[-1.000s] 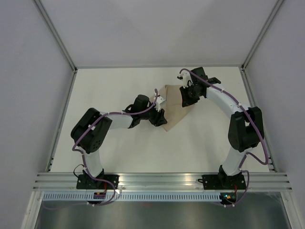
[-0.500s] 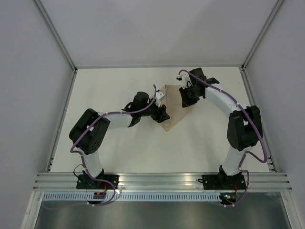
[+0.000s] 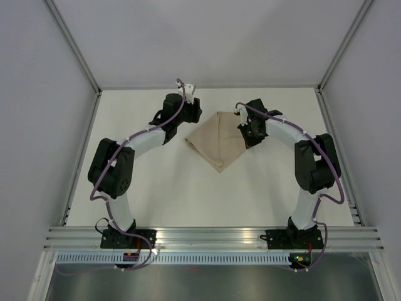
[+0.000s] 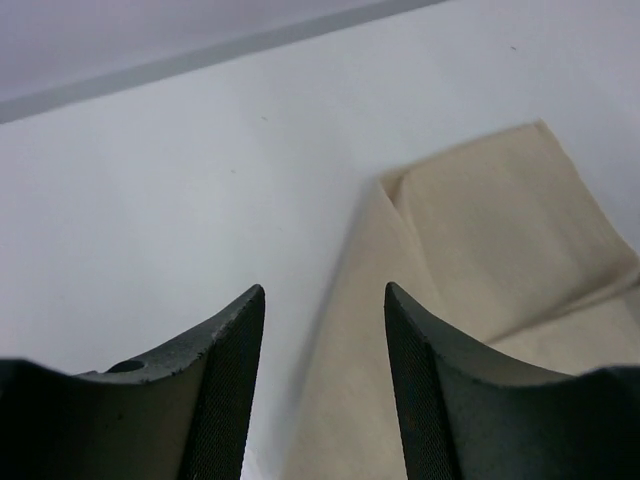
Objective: Fold the napkin, place the utensils inside, and roll it up
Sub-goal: Fold the napkin at the center of the board, then adjust the napkin at the center of the board, then roll the napkin at the center of the board.
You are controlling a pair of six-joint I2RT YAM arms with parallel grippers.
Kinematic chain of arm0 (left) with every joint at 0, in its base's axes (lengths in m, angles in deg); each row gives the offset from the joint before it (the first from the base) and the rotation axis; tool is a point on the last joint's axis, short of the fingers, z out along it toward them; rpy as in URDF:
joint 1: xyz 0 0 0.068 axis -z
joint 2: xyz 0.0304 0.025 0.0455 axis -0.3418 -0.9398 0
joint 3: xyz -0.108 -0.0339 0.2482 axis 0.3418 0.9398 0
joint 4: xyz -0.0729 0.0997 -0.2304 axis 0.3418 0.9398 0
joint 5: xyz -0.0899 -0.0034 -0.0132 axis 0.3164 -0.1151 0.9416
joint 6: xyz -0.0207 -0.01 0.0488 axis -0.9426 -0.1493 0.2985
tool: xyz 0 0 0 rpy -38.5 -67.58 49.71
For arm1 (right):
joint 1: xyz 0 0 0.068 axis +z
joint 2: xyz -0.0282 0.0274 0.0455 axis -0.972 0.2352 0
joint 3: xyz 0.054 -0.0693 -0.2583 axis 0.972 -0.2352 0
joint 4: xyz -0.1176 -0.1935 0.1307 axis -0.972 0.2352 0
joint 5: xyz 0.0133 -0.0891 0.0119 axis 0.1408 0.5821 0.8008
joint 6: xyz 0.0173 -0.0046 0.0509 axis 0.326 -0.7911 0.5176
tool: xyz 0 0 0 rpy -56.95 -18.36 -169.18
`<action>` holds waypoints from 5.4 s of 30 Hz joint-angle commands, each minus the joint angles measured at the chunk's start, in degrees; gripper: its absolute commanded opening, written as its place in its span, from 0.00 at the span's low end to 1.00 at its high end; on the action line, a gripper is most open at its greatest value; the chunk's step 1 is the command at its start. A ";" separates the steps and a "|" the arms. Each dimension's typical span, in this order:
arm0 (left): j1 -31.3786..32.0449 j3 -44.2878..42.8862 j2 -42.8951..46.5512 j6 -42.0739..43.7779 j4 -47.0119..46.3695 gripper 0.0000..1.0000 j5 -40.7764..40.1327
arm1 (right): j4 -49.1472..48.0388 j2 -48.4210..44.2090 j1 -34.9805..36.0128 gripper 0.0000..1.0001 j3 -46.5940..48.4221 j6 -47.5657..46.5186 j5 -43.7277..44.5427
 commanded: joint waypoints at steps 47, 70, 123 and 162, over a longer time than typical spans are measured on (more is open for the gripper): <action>0.57 12.82 -1.04 -21.29 13.35 0.18 -7.45 | 1.11 28.25 -2.53 0.12 38.05 -3.64 5.54; -5.50 14.67 25.07 -13.03 15.99 0.49 -4.12 | -13.47 -8.48 0.97 0.48 1.16 -32.63 -15.72; -5.50 21.00 29.38 -11.62 7.20 0.50 0.88 | -37.84 -8.31 20.76 0.54 -21.11 -50.49 -0.61; -5.50 21.70 27.36 -12.06 4.92 0.50 1.85 | -33.96 -5.60 19.62 0.68 -19.62 -48.82 -3.25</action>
